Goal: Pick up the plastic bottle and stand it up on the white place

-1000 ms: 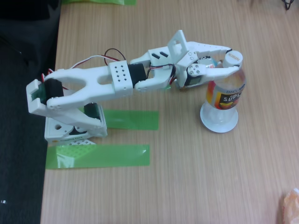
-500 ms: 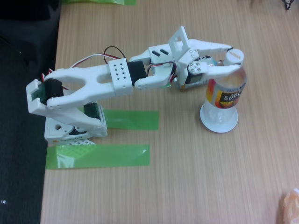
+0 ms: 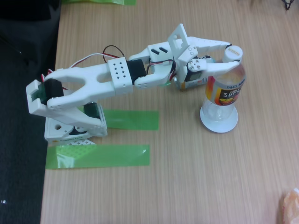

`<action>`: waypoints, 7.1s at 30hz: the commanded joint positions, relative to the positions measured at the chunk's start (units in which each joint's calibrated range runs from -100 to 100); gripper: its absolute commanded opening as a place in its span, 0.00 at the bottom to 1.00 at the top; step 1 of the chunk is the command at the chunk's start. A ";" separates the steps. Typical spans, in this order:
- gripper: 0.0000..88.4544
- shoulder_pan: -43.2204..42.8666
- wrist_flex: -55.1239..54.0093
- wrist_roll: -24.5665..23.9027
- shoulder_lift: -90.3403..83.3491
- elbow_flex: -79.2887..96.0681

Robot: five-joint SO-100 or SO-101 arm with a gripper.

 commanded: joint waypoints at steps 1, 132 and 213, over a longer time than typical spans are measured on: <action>0.01 0.02 -0.50 0.34 -0.23 -2.37; 0.26 25.58 6.19 69.51 -59.53 34.57; 0.01 16.61 -99.82 92.92 -66.42 56.39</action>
